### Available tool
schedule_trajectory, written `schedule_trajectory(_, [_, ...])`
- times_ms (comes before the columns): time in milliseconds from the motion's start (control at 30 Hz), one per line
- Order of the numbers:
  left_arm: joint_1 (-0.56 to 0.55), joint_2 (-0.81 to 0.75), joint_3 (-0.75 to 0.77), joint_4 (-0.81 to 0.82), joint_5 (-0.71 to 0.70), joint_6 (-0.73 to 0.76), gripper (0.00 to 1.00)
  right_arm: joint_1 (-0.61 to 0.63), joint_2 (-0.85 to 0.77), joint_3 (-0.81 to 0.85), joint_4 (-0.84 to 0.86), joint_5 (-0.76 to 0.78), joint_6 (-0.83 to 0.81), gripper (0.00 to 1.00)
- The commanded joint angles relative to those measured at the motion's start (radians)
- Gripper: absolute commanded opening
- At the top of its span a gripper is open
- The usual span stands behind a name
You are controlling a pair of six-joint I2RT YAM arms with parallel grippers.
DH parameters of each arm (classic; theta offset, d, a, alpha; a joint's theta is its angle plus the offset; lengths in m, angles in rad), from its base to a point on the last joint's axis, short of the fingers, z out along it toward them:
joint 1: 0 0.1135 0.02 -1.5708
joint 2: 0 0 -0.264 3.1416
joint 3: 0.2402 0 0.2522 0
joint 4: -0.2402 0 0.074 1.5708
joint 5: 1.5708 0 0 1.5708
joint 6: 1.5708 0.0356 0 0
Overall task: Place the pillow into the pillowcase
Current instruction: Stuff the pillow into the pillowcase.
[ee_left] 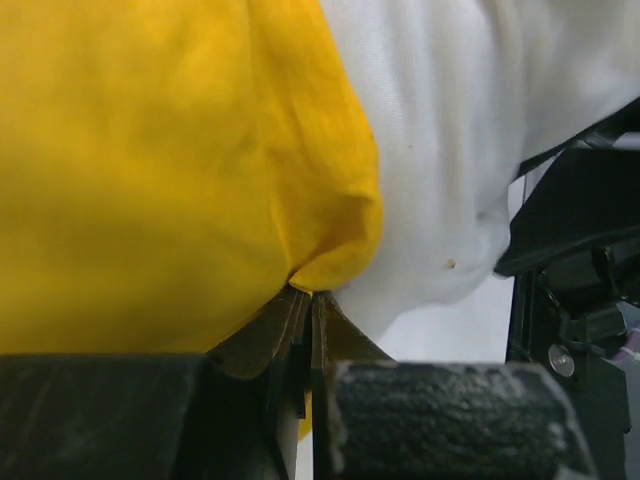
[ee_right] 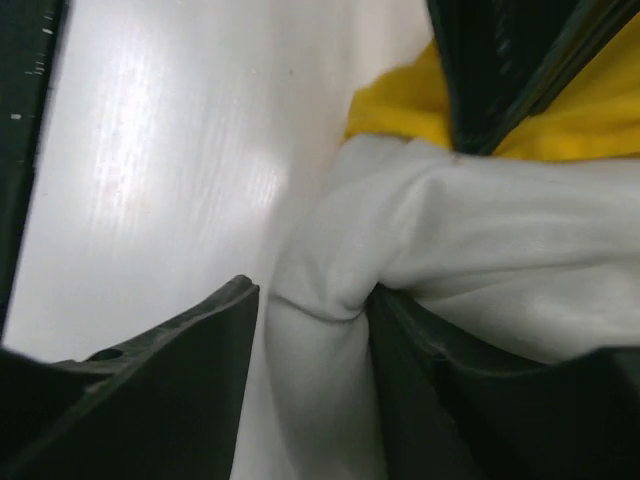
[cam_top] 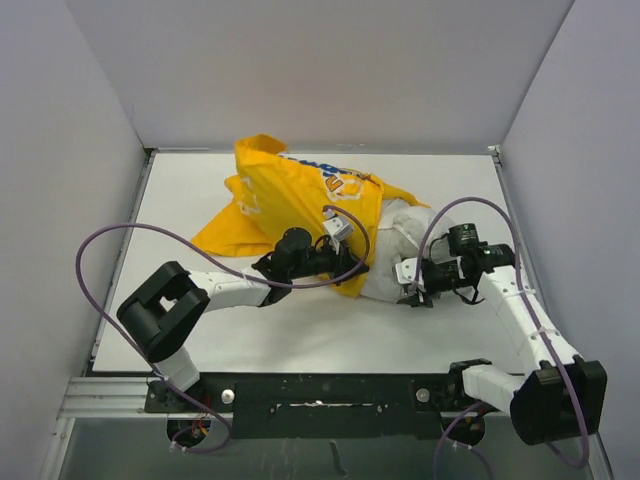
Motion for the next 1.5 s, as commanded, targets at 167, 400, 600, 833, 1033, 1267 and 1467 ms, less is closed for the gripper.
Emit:
schedule_trajectory(167, [-0.037, 0.043, -0.061, 0.322, -0.009, -0.067, 0.00, -0.025, -0.118, 0.554, -0.631, -0.226, 0.002, 0.76])
schedule_trajectory(400, [-0.037, -0.011, -0.072, 0.333, -0.004, -0.089, 0.00, -0.073, -0.096, 0.674, -0.259, 0.111, 0.471, 0.98])
schedule_trajectory(600, [-0.038, -0.086, -0.150, 0.329, 0.013, -0.096, 0.00, -0.070, 0.011, 0.367, -0.048, 0.354, 0.509, 0.91])
schedule_trajectory(833, [-0.023, -0.408, -0.232, -0.024, 0.012, -0.148, 0.51, -0.049, 0.025, 0.203, -0.166, 0.087, 0.351, 0.27])
schedule_trajectory(1033, [-0.015, -0.696, -0.113, -0.484, 0.006, -0.200, 0.61, -0.101, 0.026, 0.174, -0.239, -0.150, 0.257, 0.47])
schedule_trajectory(1267, [0.006, -0.544, 0.215, -0.856, -0.235, -0.163, 0.69, -0.238, 0.114, 0.395, -0.505, -0.366, 0.061, 0.65])
schedule_trajectory(1467, [0.066, -0.311, 0.349, -0.798, -0.270, -0.198, 0.74, -0.390, 0.204, 0.434, -0.319, -0.419, 0.312, 0.68])
